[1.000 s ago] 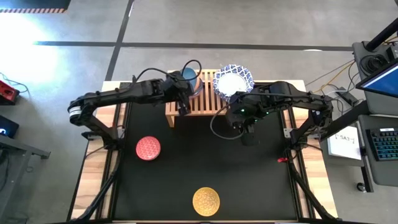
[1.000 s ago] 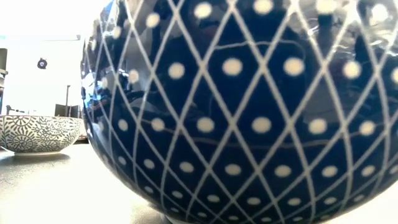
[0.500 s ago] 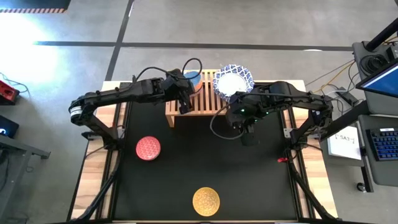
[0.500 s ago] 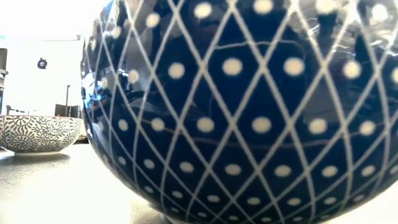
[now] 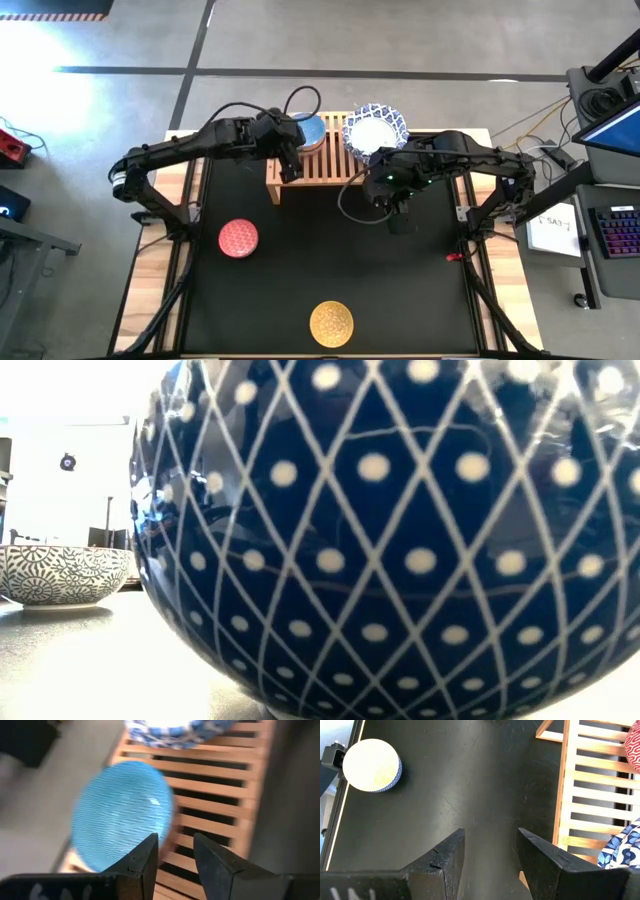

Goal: Place and stack bowls onto a shelf
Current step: Stack the gray patterned bowl on the orange patterned bowl on the shelf

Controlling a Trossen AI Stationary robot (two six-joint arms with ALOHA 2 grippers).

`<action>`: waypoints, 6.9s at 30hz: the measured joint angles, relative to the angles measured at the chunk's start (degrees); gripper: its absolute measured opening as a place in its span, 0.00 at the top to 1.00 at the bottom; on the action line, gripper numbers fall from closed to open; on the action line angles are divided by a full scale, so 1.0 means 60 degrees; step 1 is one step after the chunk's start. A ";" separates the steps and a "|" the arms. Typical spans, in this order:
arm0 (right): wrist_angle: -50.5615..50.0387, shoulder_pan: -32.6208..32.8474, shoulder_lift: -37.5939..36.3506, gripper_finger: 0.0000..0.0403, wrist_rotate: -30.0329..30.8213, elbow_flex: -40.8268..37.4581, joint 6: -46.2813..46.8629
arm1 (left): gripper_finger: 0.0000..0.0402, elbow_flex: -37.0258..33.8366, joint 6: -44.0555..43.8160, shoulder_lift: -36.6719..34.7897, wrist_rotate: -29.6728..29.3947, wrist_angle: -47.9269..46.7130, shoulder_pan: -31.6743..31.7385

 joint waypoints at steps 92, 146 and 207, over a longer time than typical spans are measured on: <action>0.0516 -0.0001 0.0004 0.59 0.0000 0.0004 0.0000 | 0.97 -0.7206 -1.1553 0.0535 0.1438 -0.0326 -0.7025; 0.0722 0.0878 0.0594 0.61 -0.0844 -0.0606 -0.4530 | 0.99 -0.1827 0.3601 0.0550 0.4282 0.3534 -0.4886; 0.2731 0.0928 0.1122 0.91 -0.4953 -0.0685 -0.2841 | 0.73 -0.1822 0.5739 0.0554 0.5075 0.5277 -0.4464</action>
